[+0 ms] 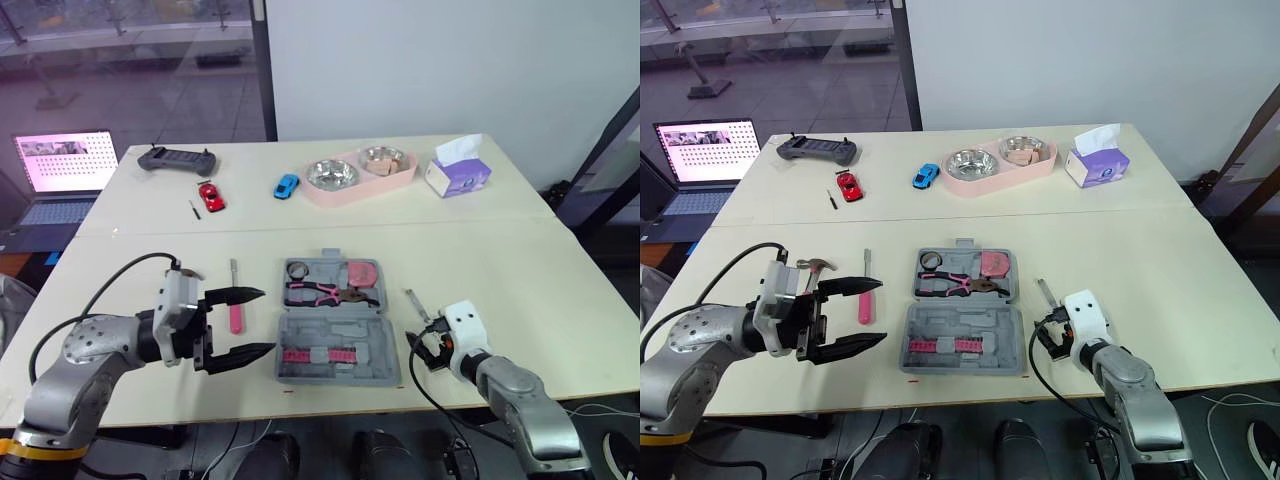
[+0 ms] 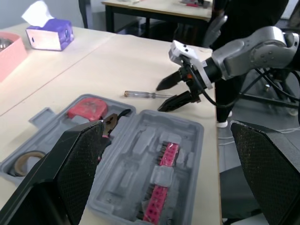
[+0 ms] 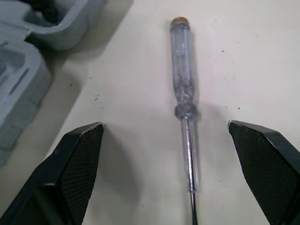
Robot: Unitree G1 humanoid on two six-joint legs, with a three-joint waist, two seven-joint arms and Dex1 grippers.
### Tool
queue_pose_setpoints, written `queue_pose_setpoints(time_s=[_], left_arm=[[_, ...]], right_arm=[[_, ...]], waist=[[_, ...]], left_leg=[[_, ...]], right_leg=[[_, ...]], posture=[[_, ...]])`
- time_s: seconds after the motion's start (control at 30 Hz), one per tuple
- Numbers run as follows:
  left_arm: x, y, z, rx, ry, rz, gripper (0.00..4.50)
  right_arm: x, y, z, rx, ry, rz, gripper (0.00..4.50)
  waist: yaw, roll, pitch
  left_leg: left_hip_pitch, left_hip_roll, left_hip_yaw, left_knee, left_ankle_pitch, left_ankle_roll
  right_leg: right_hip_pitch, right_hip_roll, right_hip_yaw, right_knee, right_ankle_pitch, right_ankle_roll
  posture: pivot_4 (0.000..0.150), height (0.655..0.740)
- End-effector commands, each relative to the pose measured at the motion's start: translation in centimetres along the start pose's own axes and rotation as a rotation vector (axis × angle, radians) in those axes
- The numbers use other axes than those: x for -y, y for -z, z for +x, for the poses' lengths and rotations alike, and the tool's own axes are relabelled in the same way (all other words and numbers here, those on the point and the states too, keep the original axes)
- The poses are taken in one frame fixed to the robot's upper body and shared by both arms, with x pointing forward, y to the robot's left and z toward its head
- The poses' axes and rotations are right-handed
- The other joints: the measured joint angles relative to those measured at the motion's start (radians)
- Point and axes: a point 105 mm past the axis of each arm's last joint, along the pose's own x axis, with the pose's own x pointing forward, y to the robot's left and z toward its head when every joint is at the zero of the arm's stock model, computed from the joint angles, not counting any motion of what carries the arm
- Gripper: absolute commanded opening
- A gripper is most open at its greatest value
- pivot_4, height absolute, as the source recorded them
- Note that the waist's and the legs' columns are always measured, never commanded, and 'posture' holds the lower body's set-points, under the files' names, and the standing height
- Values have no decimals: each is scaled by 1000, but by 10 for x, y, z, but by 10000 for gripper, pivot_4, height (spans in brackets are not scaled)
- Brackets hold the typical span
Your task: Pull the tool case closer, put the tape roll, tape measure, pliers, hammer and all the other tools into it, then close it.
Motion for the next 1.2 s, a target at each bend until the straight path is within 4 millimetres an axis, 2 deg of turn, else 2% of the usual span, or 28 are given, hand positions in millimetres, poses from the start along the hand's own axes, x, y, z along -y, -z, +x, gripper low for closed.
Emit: queue_pose_setpoints(time_s=[0.03,0.3,0.37,0.43,0.63,0.67,0.77,0.87,0.93,0.97,1.07,1.13,1.2], left_arm=[[0,-10,3,18,19,35,45000],[-1,-12,3,15,21,41,45000],[-1,-13,3,15,18,43,45000],[-1,-13,2,13,8,46,45000],[-1,-14,1,19,-8,41,45000],[0,-14,1,18,-9,41,45000],[-1,-15,0,18,-15,43,45000],[-5,-16,-2,21,-34,45,45000],[-11,-17,-6,23,-62,44,45000],[-14,-17,-9,19,-75,44,45000],[-19,-14,-19,-5,-91,44,45000],[-23,-8,-25,-22,-96,41,45000],[-28,-2,-31,-29,-99,31,45000]], right_arm=[[5,-2,6,20,-7,-9,44672],[24,11,15,-63,1,18,44672],[22,15,14,-89,-11,9,39154],[20,16,13,-95,-22,7,31736],[13,14,10,-102,-26,-11,1622],[10,13,10,-102,-33,-11,403],[4,6,9,-87,-38,-24,403],[-4,-16,8,-23,-50,-107,403],[-10,-40,4,30,-71,-190,403],[-16,-58,-1,65,-103,-277,403],[-39,-103,-17,142,-233,-399,403],[-62,-123,-28,106,-405,-417,403],[-89,-134,-41,33,-582,-540,403]], waist=[[-1,0,0],[-1,0,0],[0,-1,0],[2,-1,-1],[2,-1,-1],[2,-1,-1],[2,0,-1],[1,0,-1],[0,1,0],[-1,1,0],[-7,4,2],[-8,4,2],[-7,5,3]], left_leg=[[0,0,0,0,0,0],[1,1,0,0,0,0],[2,1,0,0,0,0],[2,1,0,1,0,0],[2,0,-1,1,0,0],[2,0,-1,1,0,0],[2,0,-1,0,0,0],[2,0,-1,0,0,0],[1,1,-1,0,0,0],[1,1,-1,0,0,0],[0,1,1,0,0,0],[0,1,0,0,0,0],[0,2,0,0,0,0]], right_leg=[[0,0,0,0,0,0],[1,1,0,0,0,0],[2,1,0,0,0,0],[3,1,0,0,0,-1],[3,1,1,-1,0,-1],[3,1,1,-1,0,-1],[3,1,1,-1,0,-1],[3,-1,1,-1,0,0],[2,-1,1,0,0,0],[1,-1,1,0,0,0],[-1,-1,1,0,0,0],[-2,0,0,1,0,0],[-2,0,0,0,0,0]], posture=[[1500,7400],[1500,7400],[1500,7400],[1500,7400],[1500,7400],[1500,7400],[1500,7400],[1500,7400],[1500,7400],[1500,7400],[1500,7400],[1500,7400],[1500,7400]])
